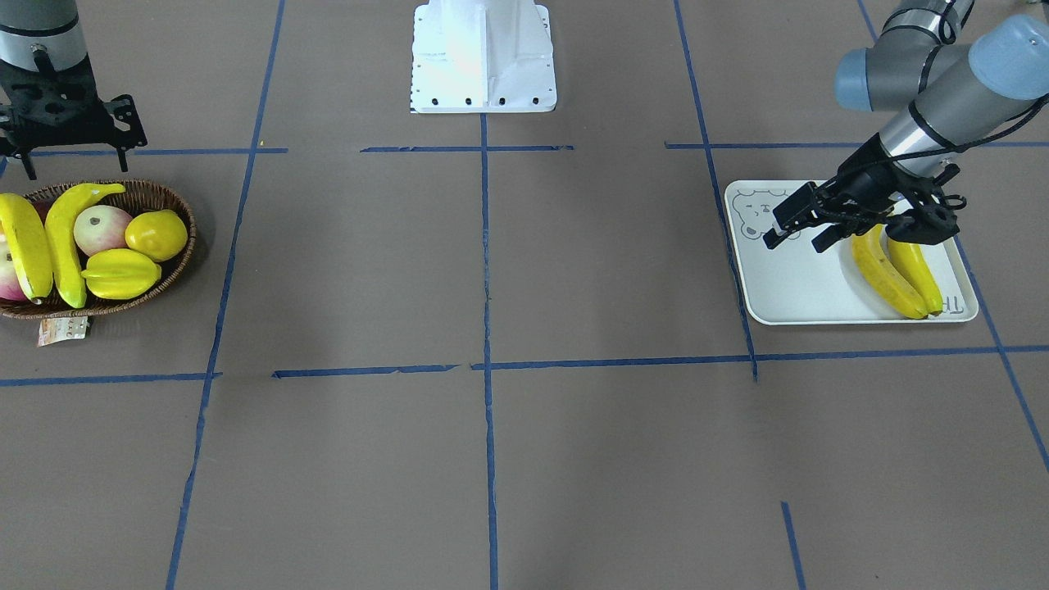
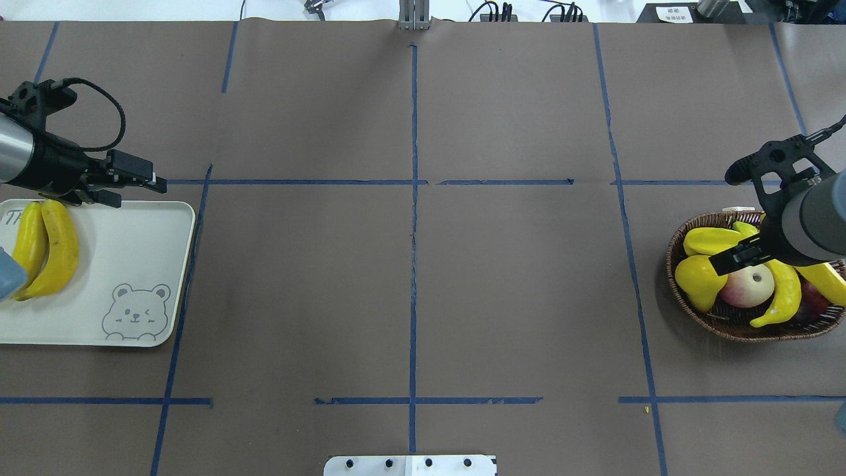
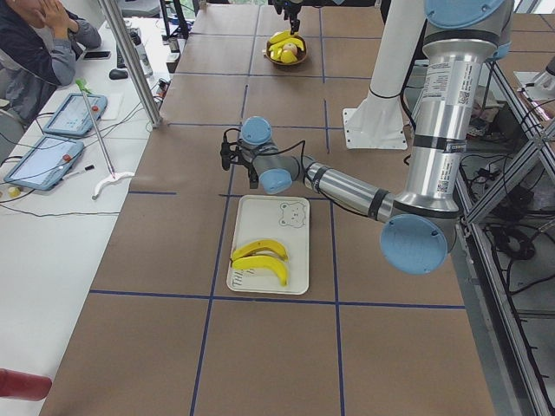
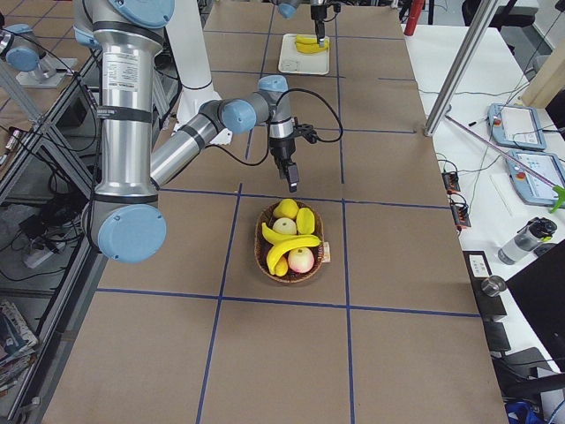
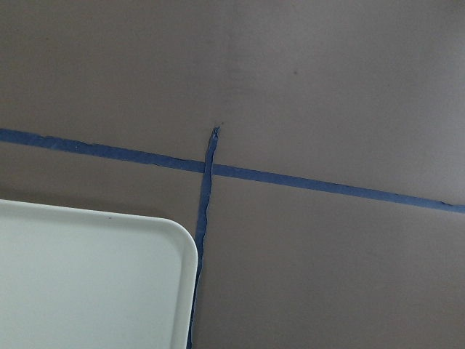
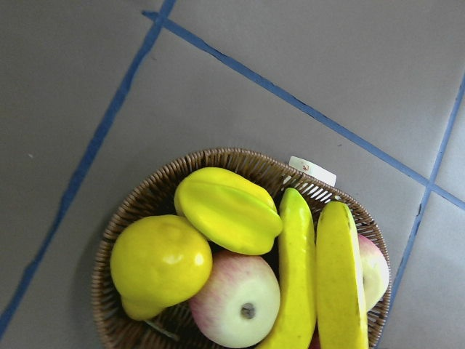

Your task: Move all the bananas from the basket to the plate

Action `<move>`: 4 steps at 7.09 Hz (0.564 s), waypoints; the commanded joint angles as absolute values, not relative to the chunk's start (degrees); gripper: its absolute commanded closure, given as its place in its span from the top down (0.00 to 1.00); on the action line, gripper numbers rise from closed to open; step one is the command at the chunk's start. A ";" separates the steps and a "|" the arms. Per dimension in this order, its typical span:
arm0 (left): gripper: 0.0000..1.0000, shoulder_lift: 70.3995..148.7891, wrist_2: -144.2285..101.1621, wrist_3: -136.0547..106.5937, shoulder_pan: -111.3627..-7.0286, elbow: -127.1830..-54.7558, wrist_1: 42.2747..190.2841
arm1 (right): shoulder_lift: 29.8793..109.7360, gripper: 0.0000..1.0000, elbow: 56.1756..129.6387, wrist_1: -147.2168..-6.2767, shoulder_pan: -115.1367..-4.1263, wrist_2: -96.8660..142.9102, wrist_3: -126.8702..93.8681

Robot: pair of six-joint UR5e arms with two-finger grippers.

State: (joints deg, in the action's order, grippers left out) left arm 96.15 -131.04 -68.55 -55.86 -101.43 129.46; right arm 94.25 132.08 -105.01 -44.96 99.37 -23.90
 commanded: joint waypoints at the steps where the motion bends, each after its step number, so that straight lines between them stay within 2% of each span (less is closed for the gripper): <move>1: 1.00 96.50 -131.04 -68.55 -55.64 -101.34 129.46 | 95.45 0.99 129.82 -104.59 -46.14 99.40 -18.11; 4: 1.00 96.42 -131.04 -68.55 -55.63 -101.25 129.46 | 103.77 0.99 126.32 -89.19 -48.06 101.93 -15.57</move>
State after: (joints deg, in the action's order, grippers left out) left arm 96.44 -131.05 -68.56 -55.64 -101.27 129.46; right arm 100.15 128.32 -96.51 -46.71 100.19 -16.96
